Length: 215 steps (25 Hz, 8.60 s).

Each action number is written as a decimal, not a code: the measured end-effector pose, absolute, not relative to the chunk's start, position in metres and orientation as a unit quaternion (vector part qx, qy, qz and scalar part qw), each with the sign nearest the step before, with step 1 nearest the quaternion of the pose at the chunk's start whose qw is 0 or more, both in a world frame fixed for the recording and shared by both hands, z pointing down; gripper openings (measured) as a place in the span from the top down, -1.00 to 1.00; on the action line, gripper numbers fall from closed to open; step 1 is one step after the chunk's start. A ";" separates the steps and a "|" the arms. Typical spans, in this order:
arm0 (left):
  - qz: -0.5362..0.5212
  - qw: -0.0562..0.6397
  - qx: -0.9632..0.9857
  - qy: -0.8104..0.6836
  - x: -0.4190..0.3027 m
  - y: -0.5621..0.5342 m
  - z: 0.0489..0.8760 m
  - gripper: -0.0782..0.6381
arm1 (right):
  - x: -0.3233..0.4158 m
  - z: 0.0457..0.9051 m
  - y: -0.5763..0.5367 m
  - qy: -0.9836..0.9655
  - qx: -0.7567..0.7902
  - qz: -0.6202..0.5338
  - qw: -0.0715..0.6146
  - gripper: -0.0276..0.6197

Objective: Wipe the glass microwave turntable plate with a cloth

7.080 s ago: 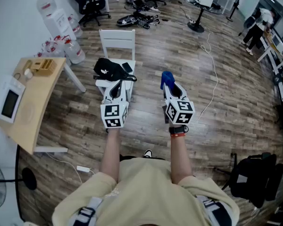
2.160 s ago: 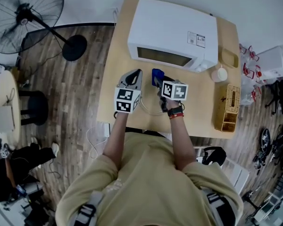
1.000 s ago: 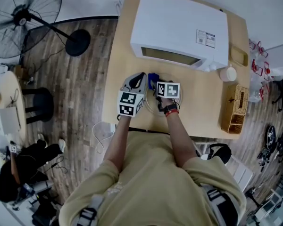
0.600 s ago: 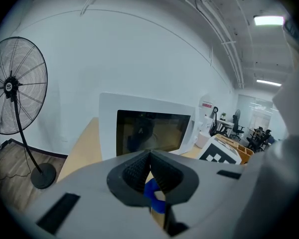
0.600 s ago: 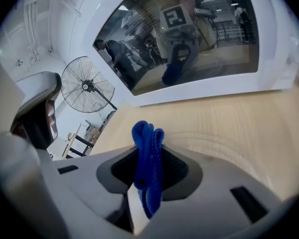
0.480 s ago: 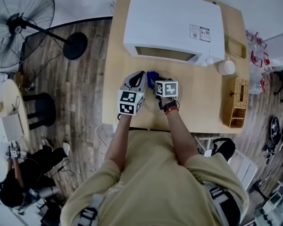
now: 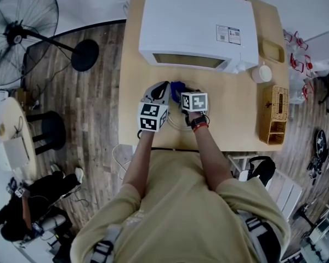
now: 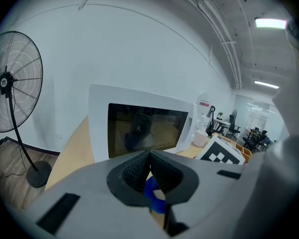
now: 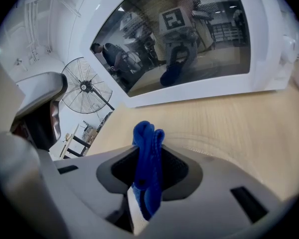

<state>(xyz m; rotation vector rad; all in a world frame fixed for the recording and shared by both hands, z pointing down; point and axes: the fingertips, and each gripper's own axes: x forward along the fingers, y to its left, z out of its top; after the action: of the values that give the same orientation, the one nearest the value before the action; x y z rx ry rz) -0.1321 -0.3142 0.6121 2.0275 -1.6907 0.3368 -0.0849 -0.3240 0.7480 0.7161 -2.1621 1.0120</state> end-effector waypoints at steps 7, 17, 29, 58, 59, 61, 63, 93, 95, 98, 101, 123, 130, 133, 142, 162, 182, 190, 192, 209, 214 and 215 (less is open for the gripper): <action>0.120 0.246 0.745 -0.608 -0.124 -0.316 0.617 0.73 | -0.077 0.748 -0.326 -0.821 0.281 0.383 0.318 0.53; 0.123 0.250 0.754 -0.595 -0.111 -0.312 0.624 0.73 | -0.061 0.748 -0.332 -0.814 0.299 0.390 0.309 0.52; 0.126 0.249 0.769 -0.576 -0.089 -0.309 0.627 0.73 | -0.031 0.747 -0.342 -0.804 0.330 0.390 0.303 0.50; 0.121 0.248 0.768 -0.578 -0.095 -0.287 0.627 0.73 | 0.029 0.737 -0.352 -0.783 0.404 0.238 0.408 0.52; 0.120 0.248 0.767 -0.579 -0.097 -0.286 0.627 0.73 | 0.028 0.737 -0.351 -0.782 0.404 0.242 0.408 0.53; 0.118 0.250 0.764 -0.582 -0.101 -0.284 0.627 0.73 | 0.025 0.735 -0.349 -0.783 0.403 0.248 0.404 0.53; 0.115 0.252 0.761 -0.587 -0.106 -0.281 0.627 0.73 | 0.019 0.730 -0.348 -0.787 0.399 0.254 0.395 0.53; 0.096 0.270 0.719 -0.634 -0.172 -0.266 0.633 0.73 | -0.124 0.744 -0.282 -0.819 0.242 0.418 0.310 0.55; 0.098 0.271 0.719 -0.633 -0.171 -0.268 0.635 0.73 | -0.123 0.747 -0.284 -0.820 0.244 0.405 0.323 0.55; 0.102 0.272 0.721 -0.629 -0.168 -0.271 0.637 0.73 | -0.122 0.748 -0.285 -0.820 0.244 0.400 0.329 0.55; 0.105 0.270 0.725 -0.625 -0.164 -0.274 0.638 0.73 | -0.120 0.749 -0.286 -0.819 0.244 0.402 0.329 0.55; 0.124 0.268 0.739 -0.605 -0.147 -0.286 0.647 0.73 | -0.091 0.754 -0.297 -0.805 0.265 0.427 0.314 0.53; 0.126 0.267 0.747 -0.595 -0.136 -0.292 0.649 0.73 | -0.069 0.754 -0.305 -0.800 0.280 0.432 0.308 0.51; 0.129 0.266 0.750 -0.592 -0.133 -0.293 0.649 0.73 | -0.064 0.754 -0.307 -0.798 0.287 0.433 0.305 0.51; 0.133 0.264 0.758 -0.582 -0.122 -0.295 0.650 0.73 | -0.042 0.754 -0.313 -0.792 0.308 0.434 0.299 0.51; 0.139 0.258 0.764 -0.575 -0.119 -0.289 0.647 0.73 | 0.006 0.751 -0.324 -0.780 0.358 0.415 0.302 0.51; 0.135 0.256 0.770 -0.568 -0.117 -0.273 0.643 0.73 | 0.049 0.742 -0.321 -0.764 0.412 0.344 0.359 0.68; 0.132 0.263 0.768 -0.569 -0.120 -0.261 0.646 0.73 | 0.031 0.721 -0.312 -0.778 0.388 0.411 0.275 0.70; 0.129 0.262 0.766 -0.572 -0.124 -0.259 0.644 0.73 | 0.021 0.715 -0.308 -0.780 0.376 0.433 0.250 0.70; 0.105 0.275 0.719 -0.629 -0.189 -0.233 0.647 0.73 | -0.106 0.708 -0.264 -0.812 0.251 0.457 0.262 0.70; 0.107 0.274 0.716 -0.633 -0.196 -0.229 0.647 0.73 | -0.128 0.725 -0.249 -0.810 0.233 0.446 0.300 0.70; 0.107 0.274 0.716 -0.633 -0.196 -0.228 0.647 0.73 | -0.130 0.729 -0.246 -0.809 0.233 0.443 0.308 0.70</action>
<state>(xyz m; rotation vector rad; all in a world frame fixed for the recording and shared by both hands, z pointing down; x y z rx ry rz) -0.1965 -0.2282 0.6472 1.9255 -1.7032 0.2890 -0.1297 -0.2460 0.7285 0.6156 -2.1394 1.1712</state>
